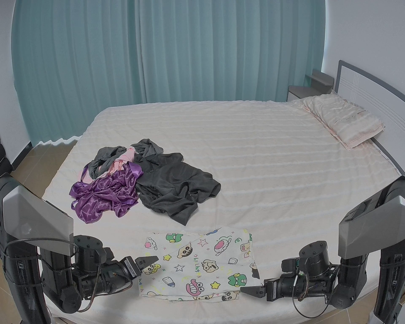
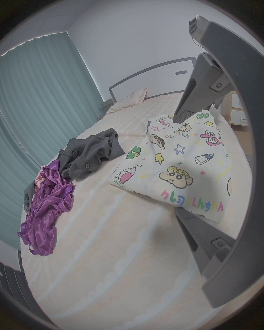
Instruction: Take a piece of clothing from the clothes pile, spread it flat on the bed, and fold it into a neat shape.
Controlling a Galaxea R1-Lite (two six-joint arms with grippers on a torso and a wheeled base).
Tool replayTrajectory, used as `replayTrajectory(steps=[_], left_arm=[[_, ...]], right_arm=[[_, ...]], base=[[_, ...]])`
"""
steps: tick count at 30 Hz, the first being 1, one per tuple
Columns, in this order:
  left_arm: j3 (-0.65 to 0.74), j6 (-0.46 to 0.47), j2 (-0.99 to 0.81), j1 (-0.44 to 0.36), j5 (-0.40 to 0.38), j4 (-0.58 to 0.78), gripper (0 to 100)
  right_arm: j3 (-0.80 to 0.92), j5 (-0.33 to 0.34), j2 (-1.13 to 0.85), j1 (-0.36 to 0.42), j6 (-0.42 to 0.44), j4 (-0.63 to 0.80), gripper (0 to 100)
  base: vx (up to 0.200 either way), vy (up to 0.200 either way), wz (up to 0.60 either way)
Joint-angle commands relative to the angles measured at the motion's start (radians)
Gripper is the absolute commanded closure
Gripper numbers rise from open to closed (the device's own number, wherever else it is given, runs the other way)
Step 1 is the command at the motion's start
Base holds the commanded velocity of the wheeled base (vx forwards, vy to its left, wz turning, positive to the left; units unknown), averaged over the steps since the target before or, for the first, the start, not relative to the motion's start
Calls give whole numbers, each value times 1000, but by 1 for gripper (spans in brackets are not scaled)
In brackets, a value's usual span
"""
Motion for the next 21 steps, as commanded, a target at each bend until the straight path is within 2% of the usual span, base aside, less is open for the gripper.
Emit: replayTrajectory(steps=[1, 7, 8, 14, 21], left_arm=[[-8, -1, 2, 3, 1, -18, 0], [-10, -1, 2, 3, 1, -18, 0], [-14, -1, 3, 3, 1, -18, 0], [-24, 0, 12, 8, 2, -18, 0], [-24, 0, 16, 15, 2, -18, 0]], right_arm=[[-48, -1, 15, -5, -7, 0, 0], [-89, 1, 11, -19, -7, 21, 0], [-88, 1, 11, -17, -7, 21, 100], [-57, 1, 12, -19, -53, 41, 100], [-42, 1, 2, -37, -61, 43, 100]], base=[[0, 0, 0], [0, 0, 0], [0, 0, 0], [0, 0, 0], [0, 0, 0]])
